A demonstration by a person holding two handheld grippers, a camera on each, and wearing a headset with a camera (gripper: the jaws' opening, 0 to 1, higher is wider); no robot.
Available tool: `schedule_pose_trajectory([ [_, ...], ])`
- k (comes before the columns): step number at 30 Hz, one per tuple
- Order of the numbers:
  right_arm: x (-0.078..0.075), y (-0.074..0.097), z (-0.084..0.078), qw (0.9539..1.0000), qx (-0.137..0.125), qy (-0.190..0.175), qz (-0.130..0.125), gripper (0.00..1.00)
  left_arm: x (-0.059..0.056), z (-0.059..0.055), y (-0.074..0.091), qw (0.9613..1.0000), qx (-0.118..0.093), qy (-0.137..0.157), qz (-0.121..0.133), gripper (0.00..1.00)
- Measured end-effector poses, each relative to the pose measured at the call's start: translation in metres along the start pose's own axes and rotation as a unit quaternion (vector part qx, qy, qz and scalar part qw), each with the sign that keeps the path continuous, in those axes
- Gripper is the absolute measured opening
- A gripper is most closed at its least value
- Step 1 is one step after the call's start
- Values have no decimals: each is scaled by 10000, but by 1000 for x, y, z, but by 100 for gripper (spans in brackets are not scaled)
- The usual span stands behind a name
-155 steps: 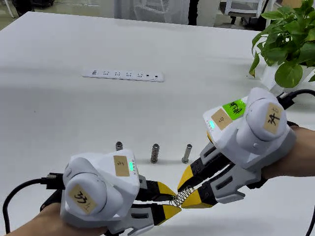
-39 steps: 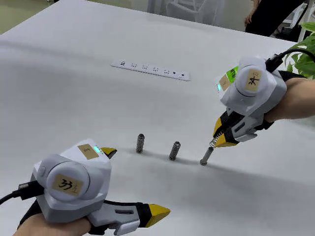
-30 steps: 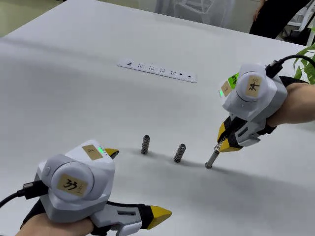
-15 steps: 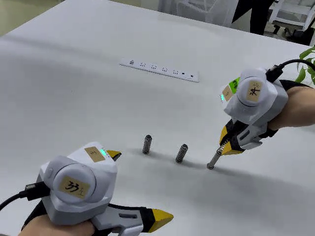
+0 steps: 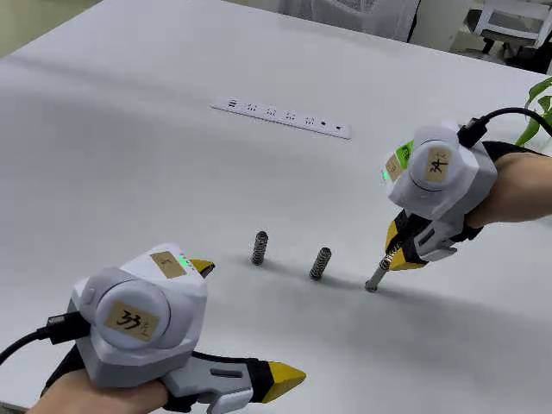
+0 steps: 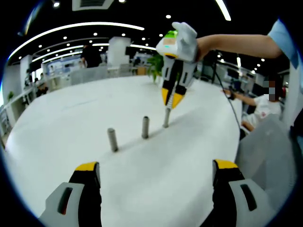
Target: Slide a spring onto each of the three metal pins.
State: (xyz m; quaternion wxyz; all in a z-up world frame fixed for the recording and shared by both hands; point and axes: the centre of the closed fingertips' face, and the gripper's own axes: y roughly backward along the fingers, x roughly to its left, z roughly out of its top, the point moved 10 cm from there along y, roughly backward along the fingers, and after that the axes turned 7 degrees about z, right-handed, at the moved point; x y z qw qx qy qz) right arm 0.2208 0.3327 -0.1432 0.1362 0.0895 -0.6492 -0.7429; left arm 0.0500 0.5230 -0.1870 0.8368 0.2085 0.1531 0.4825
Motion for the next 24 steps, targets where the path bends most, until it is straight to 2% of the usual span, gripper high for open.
schedule_pose_trajectory([
  [4,-1,-10,1,9998,162,56,52,13,0,-1,1,10000,20,-17,-5,97],
  [13,-8,-31,-3,9989,417,110,173,13,2,0,2,10000,-21,52,38,99],
  [24,-11,-48,-2,9986,470,63,229,13,2,-1,3,9999,-14,96,56,99],
])
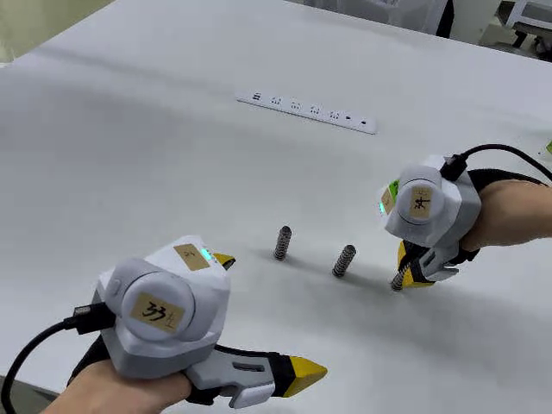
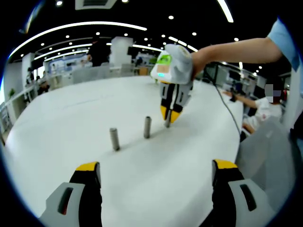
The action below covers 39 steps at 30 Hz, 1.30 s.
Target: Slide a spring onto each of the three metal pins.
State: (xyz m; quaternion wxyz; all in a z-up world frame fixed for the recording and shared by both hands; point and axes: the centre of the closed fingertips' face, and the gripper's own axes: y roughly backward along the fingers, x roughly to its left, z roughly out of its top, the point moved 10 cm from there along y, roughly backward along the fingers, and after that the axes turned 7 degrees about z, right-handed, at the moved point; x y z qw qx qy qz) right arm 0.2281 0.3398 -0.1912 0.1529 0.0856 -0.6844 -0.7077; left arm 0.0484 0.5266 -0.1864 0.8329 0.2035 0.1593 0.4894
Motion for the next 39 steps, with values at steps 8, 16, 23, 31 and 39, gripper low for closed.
schedule_pose_trajectory([
  [8,-1,0,1,10000,4,-12,21,13,1,0,0,10000,14,16,6,99],
  [16,-1,-1,0,9999,-99,-4,-40,33,0,1,0,10000,8,-2,-21,99],
  [23,2,2,0,9983,-552,-136,-137,78,-1,0,0,10000,34,-24,-38,99],
  [31,13,0,-6,9912,-1142,-642,-200,99,1,0,0,10000,45,-42,52,100],
  [39,30,12,-19,9622,-2233,-1443,-587,99,4,-1,0,9999,25,44,143,100],
])
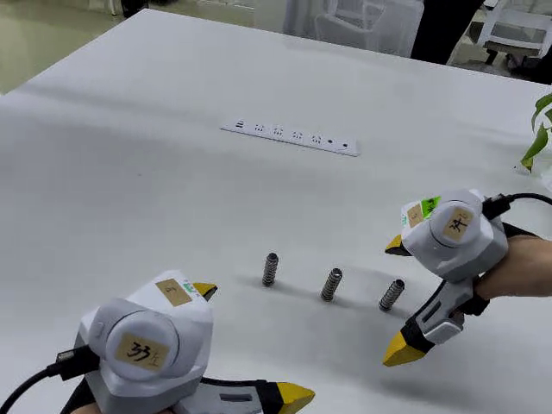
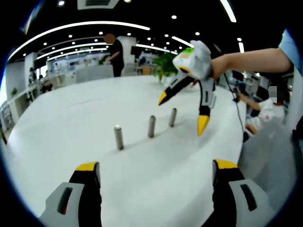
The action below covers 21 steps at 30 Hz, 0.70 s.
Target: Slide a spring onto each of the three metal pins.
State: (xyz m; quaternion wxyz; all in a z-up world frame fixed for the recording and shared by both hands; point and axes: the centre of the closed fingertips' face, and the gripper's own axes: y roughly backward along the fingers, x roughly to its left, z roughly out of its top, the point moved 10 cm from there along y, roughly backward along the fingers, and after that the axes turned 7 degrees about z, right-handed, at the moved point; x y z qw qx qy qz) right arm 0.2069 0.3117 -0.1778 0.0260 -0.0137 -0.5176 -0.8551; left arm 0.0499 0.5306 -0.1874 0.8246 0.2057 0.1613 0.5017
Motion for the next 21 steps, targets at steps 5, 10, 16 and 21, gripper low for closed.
schedule_pose_trajectory([
  [5,16,15,-14,9965,-633,-439,-341,99,-2,-2,0,10000,66,-47,-18,100],
  [10,33,30,-28,9804,-1505,-994,-796,99,0,-3,-1,9999,90,-8,85,100],
  [16,58,37,-46,9734,-1648,-1286,-933,99,7,-3,-1,9996,19,131,235,100],
  [21,78,42,-47,9629,-1931,-1468,-1185,99,10,-3,2,9991,-24,218,357,100],
])
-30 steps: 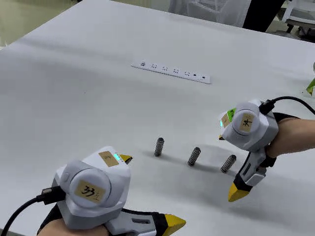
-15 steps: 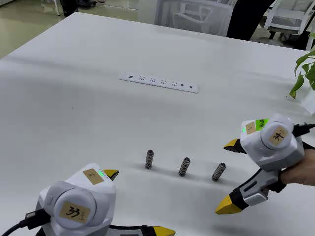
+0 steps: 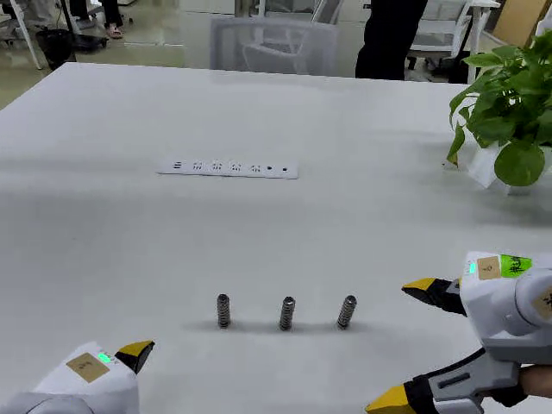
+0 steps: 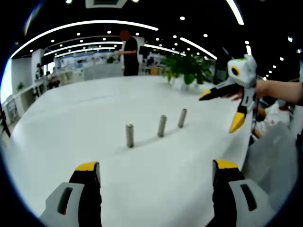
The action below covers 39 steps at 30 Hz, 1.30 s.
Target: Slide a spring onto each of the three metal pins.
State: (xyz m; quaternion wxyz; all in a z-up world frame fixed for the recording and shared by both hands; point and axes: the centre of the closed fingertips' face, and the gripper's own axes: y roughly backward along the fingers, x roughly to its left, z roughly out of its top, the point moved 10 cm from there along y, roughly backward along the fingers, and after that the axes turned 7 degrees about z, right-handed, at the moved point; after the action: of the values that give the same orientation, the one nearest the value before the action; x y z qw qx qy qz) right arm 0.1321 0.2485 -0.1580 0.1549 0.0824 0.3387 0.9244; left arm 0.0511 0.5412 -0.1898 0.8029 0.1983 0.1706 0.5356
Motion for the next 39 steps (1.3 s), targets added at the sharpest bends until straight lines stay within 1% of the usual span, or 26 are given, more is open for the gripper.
schedule_pose_trajectory([
  [2,6,6,-4,10000,-27,-15,-67,99,1,0,0,10000,-17,3,78,100],
  [3,10,10,-7,9998,-73,-22,-208,99,2,0,1,9999,-12,41,152,100],
  [6,18,15,-16,9985,-246,-258,-415,99,4,-1,2,9998,12,23,187,100],
  [7,20,16,-18,9982,-294,-288,-437,99,4,-2,2,9998,38,25,193,100],
  [10,26,20,-25,9972,-317,-425,-525,99,4,-2,1,9998,51,6,182,100],
  [13,31,19,-30,9966,-340,-523,-545,99,2,-2,2,9999,75,-39,135,100],
  [15,34,19,-33,9958,-395,-563,-609,99,0,-3,2,9999,75,-85,120,100],
  [17,34,18,-34,9956,-386,-588,-616,99,1,-3,2,9999,81,-84,110,100],
  [19,35,18,-35,9954,-376,-557,-676,99,1,-2,4,9999,47,-99,130,100],
  [20,35,19,-36,9951,-407,-565,-708,99,2,-1,4,9999,12,-70,134,99],
  [24,37,20,-36,9933,-580,-604,-796,99,3,-1,5,9998,13,-56,173,100],
  [28,40,20,-38,9927,-647,-568,-845,99,4,-1,6,9998,-43,-31,202,100],
  [30,42,19,-38,9920,-730,-584,-846,99,3,-1,5,9998,-33,-33,190,100],
  [33,46,20,-40,9901,-834,-622,-943,99,2,-1,5,9999,-22,-43,154,100],
  [35,48,20,-41,9899,-844,-635,-950,99,2,0,5,9998,-35,-77,155,100],
  [39,51,21,-39,9900,-842,-577,-972,99,2,0,5,9998,-73,-54,153,100],
])
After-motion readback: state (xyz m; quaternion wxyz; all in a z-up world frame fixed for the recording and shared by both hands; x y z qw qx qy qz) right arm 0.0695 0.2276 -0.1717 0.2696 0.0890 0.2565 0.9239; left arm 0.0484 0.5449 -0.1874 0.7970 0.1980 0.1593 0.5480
